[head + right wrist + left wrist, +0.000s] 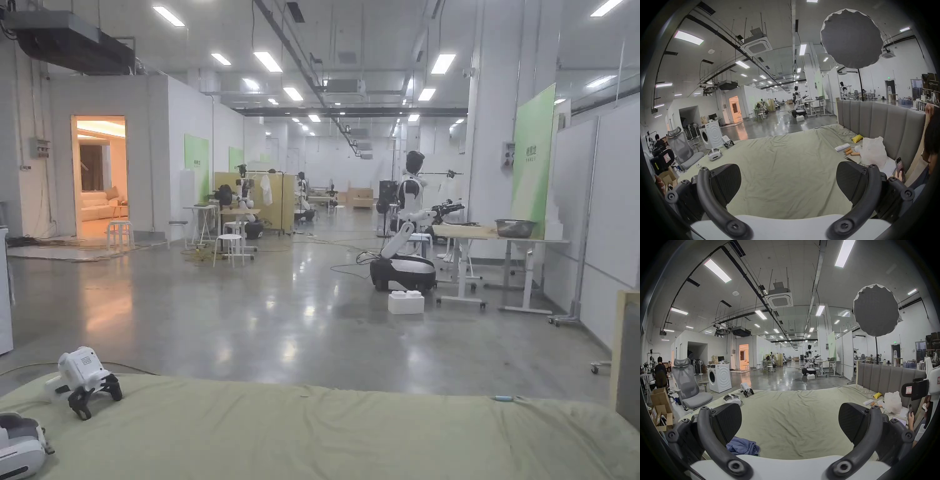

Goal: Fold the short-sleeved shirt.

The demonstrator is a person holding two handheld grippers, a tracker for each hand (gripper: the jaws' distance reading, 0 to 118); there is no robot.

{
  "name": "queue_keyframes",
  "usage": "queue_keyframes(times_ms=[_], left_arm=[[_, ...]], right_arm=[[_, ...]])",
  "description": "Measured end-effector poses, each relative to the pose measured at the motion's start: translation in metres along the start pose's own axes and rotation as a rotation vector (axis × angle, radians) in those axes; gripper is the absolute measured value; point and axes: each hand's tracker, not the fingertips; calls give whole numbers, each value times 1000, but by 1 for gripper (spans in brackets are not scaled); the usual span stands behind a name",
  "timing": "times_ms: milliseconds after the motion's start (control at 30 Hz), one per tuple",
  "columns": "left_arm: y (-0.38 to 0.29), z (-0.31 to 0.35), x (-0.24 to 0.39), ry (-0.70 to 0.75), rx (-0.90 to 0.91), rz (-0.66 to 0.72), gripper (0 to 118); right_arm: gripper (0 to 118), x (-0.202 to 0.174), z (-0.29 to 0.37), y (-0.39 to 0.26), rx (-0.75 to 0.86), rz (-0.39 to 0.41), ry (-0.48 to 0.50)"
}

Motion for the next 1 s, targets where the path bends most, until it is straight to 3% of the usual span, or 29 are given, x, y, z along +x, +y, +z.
queue_keyframes(times_ms=[200,333,400,500,733,867,1000], left_arm=[[0,-3,3,-6,3,-2,118],[-1,-4,3,-20,1,3,118],[-2,-4,3,-21,1,4,118],[-3,-5,4,-31,0,2,118],[-5,-9,8,-41,-12,0,118],[-7,-10,9,-50,-15,-3,118],[-9,-16,11,-46,-19,-9,118]], right_arm=[[116,2,0,8,35,-5,54],[116,15,-4,12,-2,-175,122],[116,18,-7,15,-16,-192,88],[116,19,-8,12,17,-136,-3],[116,26,-19,4,-24,-169,18],[116,14,-20,-3,5,-64,-118],[116,7,-27,-13,-5,17,-84]])
